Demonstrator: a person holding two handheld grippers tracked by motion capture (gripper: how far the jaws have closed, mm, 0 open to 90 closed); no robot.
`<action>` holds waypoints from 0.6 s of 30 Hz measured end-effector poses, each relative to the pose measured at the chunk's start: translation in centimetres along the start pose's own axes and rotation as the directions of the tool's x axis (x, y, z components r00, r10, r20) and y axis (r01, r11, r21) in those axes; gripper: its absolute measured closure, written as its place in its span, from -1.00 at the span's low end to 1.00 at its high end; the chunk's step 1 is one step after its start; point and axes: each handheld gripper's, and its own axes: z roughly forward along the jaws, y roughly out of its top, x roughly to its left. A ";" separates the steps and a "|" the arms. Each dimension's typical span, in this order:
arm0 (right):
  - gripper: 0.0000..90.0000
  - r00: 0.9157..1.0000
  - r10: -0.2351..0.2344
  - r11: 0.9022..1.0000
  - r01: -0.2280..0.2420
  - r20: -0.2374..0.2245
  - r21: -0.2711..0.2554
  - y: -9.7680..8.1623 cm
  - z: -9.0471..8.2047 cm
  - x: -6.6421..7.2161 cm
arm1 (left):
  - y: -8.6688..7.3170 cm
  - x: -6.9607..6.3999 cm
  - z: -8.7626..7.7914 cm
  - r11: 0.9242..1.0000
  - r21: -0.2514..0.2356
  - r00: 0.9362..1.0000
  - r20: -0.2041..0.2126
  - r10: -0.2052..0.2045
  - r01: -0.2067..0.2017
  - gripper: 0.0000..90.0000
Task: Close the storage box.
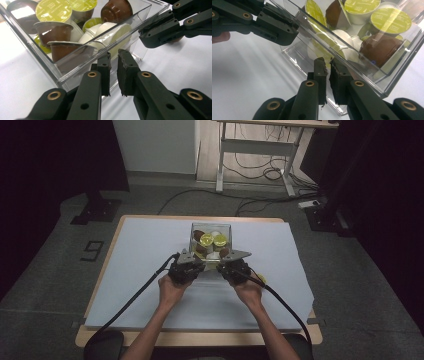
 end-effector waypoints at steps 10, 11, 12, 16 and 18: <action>0.82 1.000 0.000 1.000 0.000 0.003 0.002 0.0 0.0 -0.2 | 0.1 -0.1 0.2 1.000 0.000 1.000 -0.004 0.001 -0.001 0.78; 0.82 1.000 -0.003 1.000 0.003 0.004 0.001 0.0 0.0 -0.2 | 0.1 -0.1 0.2 1.000 0.000 1.000 -0.007 0.004 -0.004 0.78; 0.82 1.000 -0.006 1.000 0.006 0.005 0.000 0.0 0.0 -0.2 | 0.1 -0.1 0.1 1.000 0.002 1.000 -0.011 0.007 -0.006 0.77; 0.73 1.000 -0.012 1.000 0.012 0.001 0.001 -0.1 0.0 -0.1 | 0.1 -0.2 0.0 1.000 0.015 1.000 -0.023 0.021 -0.020 0.71; 0.68 1.000 -0.010 1.000 0.010 -0.006 -0.002 -0.1 0.0 -0.1 | 0.1 -0.3 -0.2 1.000 0.014 1.000 -0.021 0.022 -0.022 0.68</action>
